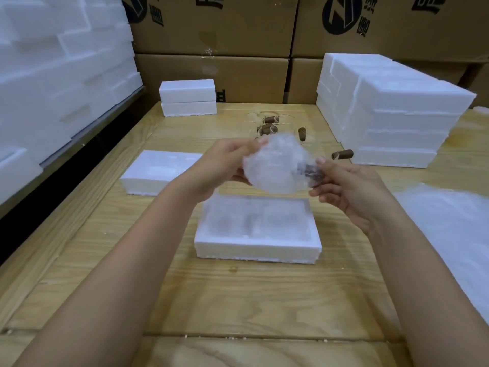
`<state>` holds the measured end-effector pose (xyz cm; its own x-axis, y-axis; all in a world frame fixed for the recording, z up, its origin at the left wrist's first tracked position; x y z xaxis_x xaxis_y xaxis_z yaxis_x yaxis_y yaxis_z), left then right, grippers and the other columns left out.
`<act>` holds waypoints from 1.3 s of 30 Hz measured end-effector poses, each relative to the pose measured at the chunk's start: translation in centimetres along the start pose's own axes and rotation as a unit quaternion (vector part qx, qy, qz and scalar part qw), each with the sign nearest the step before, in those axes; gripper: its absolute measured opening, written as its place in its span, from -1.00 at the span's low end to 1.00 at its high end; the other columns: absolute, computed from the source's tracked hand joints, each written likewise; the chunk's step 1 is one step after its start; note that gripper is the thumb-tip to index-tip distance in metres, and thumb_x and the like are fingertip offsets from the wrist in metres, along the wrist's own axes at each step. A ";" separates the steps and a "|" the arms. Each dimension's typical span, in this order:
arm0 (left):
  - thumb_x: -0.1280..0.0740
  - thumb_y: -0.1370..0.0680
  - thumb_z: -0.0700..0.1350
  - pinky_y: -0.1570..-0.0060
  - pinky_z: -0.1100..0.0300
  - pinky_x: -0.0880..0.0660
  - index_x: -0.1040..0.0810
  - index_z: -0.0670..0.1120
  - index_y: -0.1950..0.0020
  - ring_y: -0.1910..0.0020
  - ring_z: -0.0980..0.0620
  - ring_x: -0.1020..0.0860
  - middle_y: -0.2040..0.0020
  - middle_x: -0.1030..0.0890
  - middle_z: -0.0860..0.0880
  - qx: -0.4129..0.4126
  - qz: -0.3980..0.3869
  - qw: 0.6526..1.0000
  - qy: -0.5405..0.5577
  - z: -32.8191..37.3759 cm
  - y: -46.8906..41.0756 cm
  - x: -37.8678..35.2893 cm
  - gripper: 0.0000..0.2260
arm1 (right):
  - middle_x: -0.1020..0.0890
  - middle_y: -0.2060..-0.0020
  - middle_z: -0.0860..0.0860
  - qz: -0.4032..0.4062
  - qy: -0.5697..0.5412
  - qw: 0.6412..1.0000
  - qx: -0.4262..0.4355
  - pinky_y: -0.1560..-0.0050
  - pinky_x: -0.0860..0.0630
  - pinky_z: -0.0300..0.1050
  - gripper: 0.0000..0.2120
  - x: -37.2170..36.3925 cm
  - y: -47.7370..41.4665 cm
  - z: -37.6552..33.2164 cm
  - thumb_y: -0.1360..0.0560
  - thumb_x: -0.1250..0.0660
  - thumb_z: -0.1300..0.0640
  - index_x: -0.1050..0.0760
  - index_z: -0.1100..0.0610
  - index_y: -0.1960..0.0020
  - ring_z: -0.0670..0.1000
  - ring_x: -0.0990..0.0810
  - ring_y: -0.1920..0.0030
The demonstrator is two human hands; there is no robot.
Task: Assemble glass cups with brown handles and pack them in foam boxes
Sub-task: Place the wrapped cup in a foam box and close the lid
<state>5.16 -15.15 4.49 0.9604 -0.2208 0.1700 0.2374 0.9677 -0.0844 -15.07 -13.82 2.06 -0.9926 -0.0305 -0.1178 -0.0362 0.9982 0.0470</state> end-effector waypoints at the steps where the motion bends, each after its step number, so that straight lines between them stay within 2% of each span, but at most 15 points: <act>1: -0.25 -0.59 0.06 0.31 0.24 -0.57 -0.65 -0.01 0.04 0.23 -0.01 -0.65 0.12 -0.69 -0.14 0.016 0.021 1.000 0.002 -0.4 0.4 0.9 -0.77 | -0.63 0.44 0.08 -0.004 0.018 1.000 -0.006 0.54 -0.45 -0.29 -0.62 -0.9 0.0 0.1 -0.27 -0.46 -0.06 -0.57 0.25 0.15 -0.04 -0.57 0.50; 4: -0.16 -0.66 -0.09 0.50 0.22 -0.50 -0.61 -0.14 -0.04 0.43 -0.02 -0.59 0.29 -0.63 -0.15 0.042 0.044 0.998 -0.006 -1.4 1.2 2.5 -0.75 | -0.57 0.52 0.04 -0.006 0.046 0.999 -0.014 0.62 -0.33 -0.30 -0.70 -3.0 0.0 0.2 -0.39 -0.45 -0.04 -0.51 0.20 0.26 -0.06 -0.45 0.59; 7: -0.11 -0.66 -0.15 0.55 0.22 -0.45 -0.58 -0.17 -0.02 0.46 -0.04 -0.57 0.34 -0.62 -0.11 0.043 0.066 0.997 0.007 -1.9 1.7 3.6 -0.74 | -0.53 0.55 0.03 0.000 0.052 0.999 -0.009 0.62 -0.32 -0.29 -0.68 -4.1 -0.1 0.2 -0.45 -0.42 -0.04 -0.47 0.16 0.34 -0.06 -0.43 0.60; 11: -0.29 -0.59 -0.15 0.54 0.22 -0.46 -0.64 -0.05 0.08 0.43 -0.03 -0.53 0.18 -0.59 -0.10 -0.015 0.095 0.995 0.029 -1.7 2.4 3.9 -0.86 | -0.54 0.53 0.03 0.010 0.041 0.999 0.020 0.59 -0.34 -0.29 -0.68 -4.4 0.1 0.5 -0.47 -0.41 -0.01 -0.49 0.21 0.31 -0.06 -0.44 0.58; 13: -0.41 -0.47 -0.02 0.45 0.23 -0.44 -0.65 0.06 0.09 0.36 -0.05 -0.47 0.19 -0.51 -0.12 -0.064 0.094 0.993 0.036 -1.4 2.8 4.0 -0.94 | -0.55 0.51 0.04 0.008 0.018 0.999 0.030 0.57 -0.36 -0.28 -0.72 -4.3 0.2 0.7 -0.46 -0.41 0.04 -0.50 0.20 0.30 -0.06 -0.46 0.56; 14: -0.43 -0.43 0.00 0.38 0.29 -0.41 -0.64 0.09 0.01 0.36 0.01 -0.44 0.29 -0.49 -0.09 -0.084 0.078 0.993 0.026 -1.4 3.0 4.0 -0.85 | -0.57 0.50 0.04 0.002 0.007 0.999 0.034 0.55 -0.39 -0.28 -0.75 -4.3 0.2 0.7 -0.43 -0.42 0.05 -0.52 0.20 0.29 -0.05 -0.48 0.55; 16: -0.44 -0.39 -0.09 0.31 0.41 -0.39 -0.57 0.02 -0.18 0.41 0.16 -0.44 0.44 -0.46 0.11 -0.104 0.022 0.994 0.029 -1.6 3.3 3.5 -0.64 | -0.59 0.46 0.04 -0.018 -0.010 0.999 0.044 0.50 -0.44 -0.28 -0.78 -4.1 0.3 0.6 -0.35 -0.43 0.05 -0.54 0.21 0.23 -0.05 -0.52 0.51; 17: -0.46 -0.35 -0.13 0.25 0.41 -0.43 -0.54 -0.01 -0.24 0.35 0.18 -0.52 0.41 -0.52 0.14 -0.102 -0.001 0.994 0.042 -1.8 3.4 3.3 -0.55 | -0.60 0.44 0.04 -0.029 -0.016 0.998 0.051 0.48 -0.46 -0.28 -0.77 -4.0 0.3 0.5 -0.32 -0.43 0.06 -0.54 0.22 0.20 -0.05 -0.54 0.49; 19: -0.50 -0.25 -0.12 0.11 0.28 -0.54 -0.54 -0.04 -0.24 0.10 0.08 -0.65 0.15 -0.70 0.05 -0.088 -0.029 0.994 0.066 -2.3 3.4 3.2 -0.45 | -0.62 0.41 0.04 -0.054 -0.025 0.996 0.063 0.44 -0.49 -0.28 -0.77 -3.9 0.3 0.3 -0.29 -0.42 0.09 -0.54 0.24 0.16 -0.04 -0.57 0.46; 22: -0.51 -0.20 -0.16 0.02 0.20 -0.56 -0.58 -0.04 -0.17 -0.06 0.04 -0.63 -0.04 -0.69 0.02 -0.097 -0.045 0.992 0.074 -2.4 3.5 3.4 -0.48 | -0.63 0.37 0.06 -0.088 -0.038 0.993 0.068 0.36 -0.55 -0.27 -0.78 -3.9 0.5 0.5 -0.28 -0.42 0.16 -0.55 0.25 0.13 -0.02 -0.61 0.42; 26: -0.51 -0.18 -0.23 0.06 0.29 -0.53 -0.66 0.05 -0.11 -0.06 0.10 -0.61 -0.05 -0.68 0.07 -0.088 -0.081 0.989 0.092 -2.9 3.9 3.6 -0.49 | -0.64 0.36 0.07 -0.131 -0.022 0.989 0.063 0.29 -0.58 -0.23 -0.79 -4.3 0.7 0.9 -0.26 -0.43 0.20 -0.57 0.24 0.13 0.01 -0.63 0.38; 30: -0.51 -0.16 -0.19 0.10 0.30 -0.54 -0.54 -0.09 -0.16 -0.04 0.12 -0.62 -0.01 -0.68 0.07 -0.059 -0.087 0.992 0.070 -3.7 4.0 4.1 -0.43 | -0.64 0.40 0.06 -0.152 0.036 0.985 0.073 0.37 -0.54 -0.23 -0.80 -4.6 0.9 0.9 -0.26 -0.44 0.18 -0.56 0.24 0.15 0.00 -0.61 0.41; 33: -0.51 -0.14 -0.13 0.06 0.28 -0.52 -0.55 -0.14 -0.13 -0.03 0.10 -0.62 0.02 -0.68 0.07 -0.034 -0.090 0.994 0.044 -4.3 4.0 4.4 -0.44 | -0.66 0.39 0.02 -0.154 0.119 0.977 0.089 0.41 -0.46 -0.27 -0.78 -4.8 1.1 0.9 -0.26 -0.45 0.07 -0.57 0.19 0.18 -0.06 -0.59 0.40; 37: -0.52 -0.13 -0.09 0.00 0.29 -0.50 -0.59 -0.12 -0.09 -0.12 0.10 -0.59 -0.03 -0.67 0.07 -0.016 -0.090 0.996 0.019 -5.2 4.0 4.4 -0.46 | -0.70 0.31 0.00 -0.155 0.211 0.961 0.093 0.13 -0.44 -0.25 -0.69 -4.6 1.1 1.2 -0.24 -0.45 -0.08 -0.58 0.14 0.17 -0.14 -0.62 0.28; 39: -0.52 -0.14 -0.10 0.01 0.29 -0.50 -0.59 -0.11 -0.10 -0.11 0.09 -0.59 -0.04 -0.67 0.06 -0.009 -0.095 0.995 0.016 -5.5 4.0 4.5 -0.47 | -0.70 0.30 0.00 -0.158 0.248 0.951 0.093 0.13 -0.37 -0.26 -0.68 -4.6 1.1 1.4 -0.25 -0.44 -0.12 -0.59 0.10 0.16 -0.16 -0.59 0.27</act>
<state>11.20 -12.95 -0.48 0.9020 -0.4038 0.1527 0.4177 0.9057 -0.0722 -10.42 -12.47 1.23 -0.8694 -0.3050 0.3887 -0.3668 0.9255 -0.0943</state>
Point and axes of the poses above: each hand's wrist, its own y-axis away from the middle knuckle, its own x-axis out of the back of the hand, z = x × y, the point moved 7 cm from there along -y, towards the middle knuckle
